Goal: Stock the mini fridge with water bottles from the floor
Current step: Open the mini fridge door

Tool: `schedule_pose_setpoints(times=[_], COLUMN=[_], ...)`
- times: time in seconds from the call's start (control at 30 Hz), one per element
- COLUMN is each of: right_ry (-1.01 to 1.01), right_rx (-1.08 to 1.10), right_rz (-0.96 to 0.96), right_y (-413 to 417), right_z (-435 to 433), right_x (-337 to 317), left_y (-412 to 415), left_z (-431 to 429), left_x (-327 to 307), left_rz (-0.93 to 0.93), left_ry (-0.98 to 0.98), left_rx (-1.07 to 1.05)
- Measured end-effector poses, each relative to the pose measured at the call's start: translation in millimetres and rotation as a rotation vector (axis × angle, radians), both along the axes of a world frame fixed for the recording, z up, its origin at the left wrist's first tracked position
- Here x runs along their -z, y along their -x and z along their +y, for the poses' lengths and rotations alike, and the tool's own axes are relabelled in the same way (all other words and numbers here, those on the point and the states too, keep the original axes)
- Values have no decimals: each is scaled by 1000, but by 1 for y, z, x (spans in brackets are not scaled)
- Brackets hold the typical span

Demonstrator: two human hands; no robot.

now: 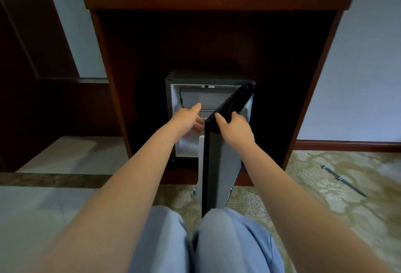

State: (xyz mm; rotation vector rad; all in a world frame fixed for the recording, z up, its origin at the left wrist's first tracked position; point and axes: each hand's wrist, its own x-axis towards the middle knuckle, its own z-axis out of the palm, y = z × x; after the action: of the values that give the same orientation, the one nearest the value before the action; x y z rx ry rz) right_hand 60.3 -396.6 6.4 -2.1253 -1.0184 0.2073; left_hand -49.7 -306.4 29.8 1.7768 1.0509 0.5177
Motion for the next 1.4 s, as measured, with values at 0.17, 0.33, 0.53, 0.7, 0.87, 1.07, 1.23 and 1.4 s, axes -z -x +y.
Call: schedule_pose_setpoints(times=[0.17, 0.33, 0.53, 0.7, 0.87, 1.07, 1.23, 1.4], right_ry=[-198, -347, -380, -385, -401, -246, -234, -203], right_rx=[157, 318, 472, 541, 564, 606, 628, 578], right_rz=[12, 52, -75, -80, -50, -73, -51, -31], right_y=[-15, -44, -93, -141, -185, -235, -273, -303], right_z=[-49, -92, -129, -149, -160, -154, -141, -143], right_x=[16, 26, 34, 34, 34, 31, 36, 44], left_y=[-32, -79, -139, -192, -240, -285, -328, -367], left_z=[-43, -78, -105, -127, -140, -138, -132, -125], left_x=[-1, 4, 14, 12, 9, 12, 12, 19], left_rz=[46, 51, 18, -54, -76, -18, 22, 12], left_ry=[63, 39, -53, -127, -148, -260, -308, -339], left_rx=[169, 285, 300, 349, 394, 443, 486, 523])
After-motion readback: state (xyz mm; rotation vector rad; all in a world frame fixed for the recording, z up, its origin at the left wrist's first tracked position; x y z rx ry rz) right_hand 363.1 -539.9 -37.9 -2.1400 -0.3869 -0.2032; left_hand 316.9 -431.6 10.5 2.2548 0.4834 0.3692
